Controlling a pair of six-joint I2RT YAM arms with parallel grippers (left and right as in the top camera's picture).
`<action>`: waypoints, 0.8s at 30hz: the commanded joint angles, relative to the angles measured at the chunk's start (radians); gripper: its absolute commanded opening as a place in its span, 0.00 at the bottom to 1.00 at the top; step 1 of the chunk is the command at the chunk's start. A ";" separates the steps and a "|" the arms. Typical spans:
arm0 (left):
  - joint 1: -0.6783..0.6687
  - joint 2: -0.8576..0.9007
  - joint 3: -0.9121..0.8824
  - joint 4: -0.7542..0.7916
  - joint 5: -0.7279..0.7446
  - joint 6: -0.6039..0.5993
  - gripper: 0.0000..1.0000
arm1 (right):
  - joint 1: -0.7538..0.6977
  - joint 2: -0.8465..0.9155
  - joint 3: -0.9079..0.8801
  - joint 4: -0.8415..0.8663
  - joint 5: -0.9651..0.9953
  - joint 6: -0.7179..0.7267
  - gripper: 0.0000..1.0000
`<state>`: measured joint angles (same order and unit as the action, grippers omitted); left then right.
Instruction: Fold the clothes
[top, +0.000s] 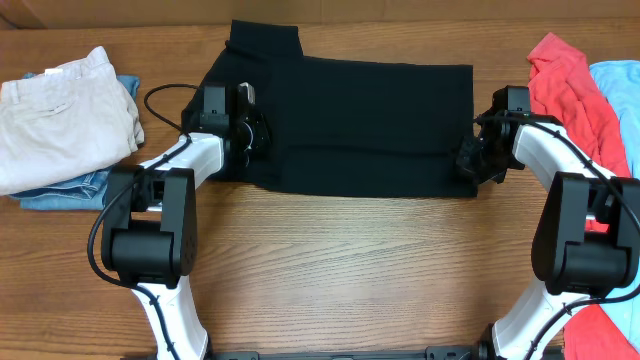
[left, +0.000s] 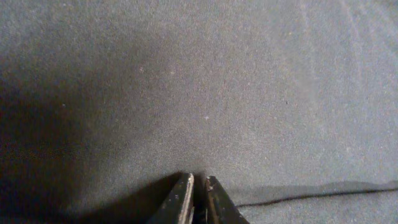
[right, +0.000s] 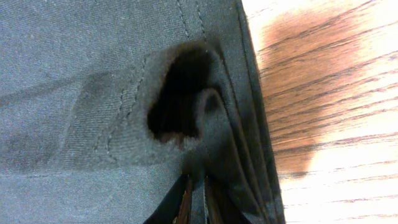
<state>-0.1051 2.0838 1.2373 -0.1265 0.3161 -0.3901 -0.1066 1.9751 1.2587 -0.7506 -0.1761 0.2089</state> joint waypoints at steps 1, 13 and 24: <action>0.010 0.022 -0.009 -0.065 -0.035 -0.006 0.13 | 0.000 0.051 0.005 0.016 0.032 -0.004 0.12; 0.028 -0.018 0.048 -0.015 0.096 -0.007 0.19 | 0.000 0.052 0.084 0.167 0.032 -0.003 0.12; 0.028 -0.089 0.083 -0.038 0.105 -0.005 0.17 | 0.000 0.051 0.084 0.306 0.033 0.003 0.12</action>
<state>-0.0826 2.0647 1.2957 -0.1501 0.3935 -0.3904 -0.1066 2.0220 1.3224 -0.4316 -0.1493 0.2092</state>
